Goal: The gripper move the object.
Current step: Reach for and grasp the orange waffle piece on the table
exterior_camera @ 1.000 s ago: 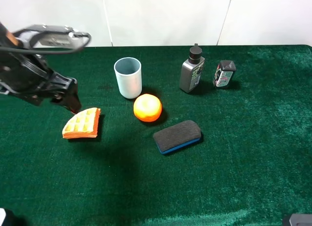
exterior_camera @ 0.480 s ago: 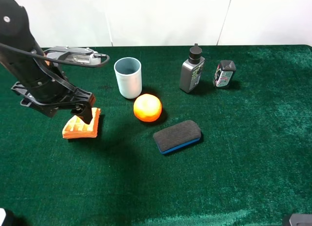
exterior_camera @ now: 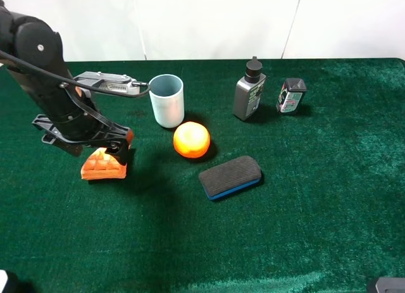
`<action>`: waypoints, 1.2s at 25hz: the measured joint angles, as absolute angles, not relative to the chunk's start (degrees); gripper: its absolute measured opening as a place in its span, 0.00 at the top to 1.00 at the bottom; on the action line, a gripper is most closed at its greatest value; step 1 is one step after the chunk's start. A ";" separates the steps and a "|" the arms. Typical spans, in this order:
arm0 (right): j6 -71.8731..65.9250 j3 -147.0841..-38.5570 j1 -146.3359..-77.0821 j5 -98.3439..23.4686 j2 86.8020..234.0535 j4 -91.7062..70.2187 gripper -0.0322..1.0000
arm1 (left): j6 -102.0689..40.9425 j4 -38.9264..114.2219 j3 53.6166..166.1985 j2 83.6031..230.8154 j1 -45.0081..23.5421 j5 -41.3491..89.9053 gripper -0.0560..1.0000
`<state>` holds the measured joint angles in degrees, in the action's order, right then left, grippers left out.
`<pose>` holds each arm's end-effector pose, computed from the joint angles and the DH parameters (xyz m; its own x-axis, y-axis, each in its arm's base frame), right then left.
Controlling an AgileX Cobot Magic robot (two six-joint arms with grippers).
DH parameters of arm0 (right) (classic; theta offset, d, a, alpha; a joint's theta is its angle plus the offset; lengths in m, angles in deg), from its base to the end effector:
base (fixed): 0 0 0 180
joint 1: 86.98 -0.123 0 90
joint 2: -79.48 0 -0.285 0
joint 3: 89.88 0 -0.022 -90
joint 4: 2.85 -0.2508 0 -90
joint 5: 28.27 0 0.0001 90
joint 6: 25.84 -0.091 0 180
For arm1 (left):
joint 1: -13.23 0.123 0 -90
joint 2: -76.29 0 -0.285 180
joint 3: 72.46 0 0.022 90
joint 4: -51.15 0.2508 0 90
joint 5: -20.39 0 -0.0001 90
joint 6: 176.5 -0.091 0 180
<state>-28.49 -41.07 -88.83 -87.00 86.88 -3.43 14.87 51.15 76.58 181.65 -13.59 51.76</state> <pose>-0.0040 0.0007 0.2790 -0.4229 0.0378 -0.9054 -0.0184 0.9986 0.0503 0.2534 -0.1281 0.1427 -0.9437 0.2562 -0.2090 0.2704 0.9618 -0.0420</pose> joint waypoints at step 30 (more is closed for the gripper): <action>-28.49 -41.07 -88.83 -87.00 86.88 -3.43 0.30 | 17.26 50.55 76.70 192.53 -13.59 43.46 0.12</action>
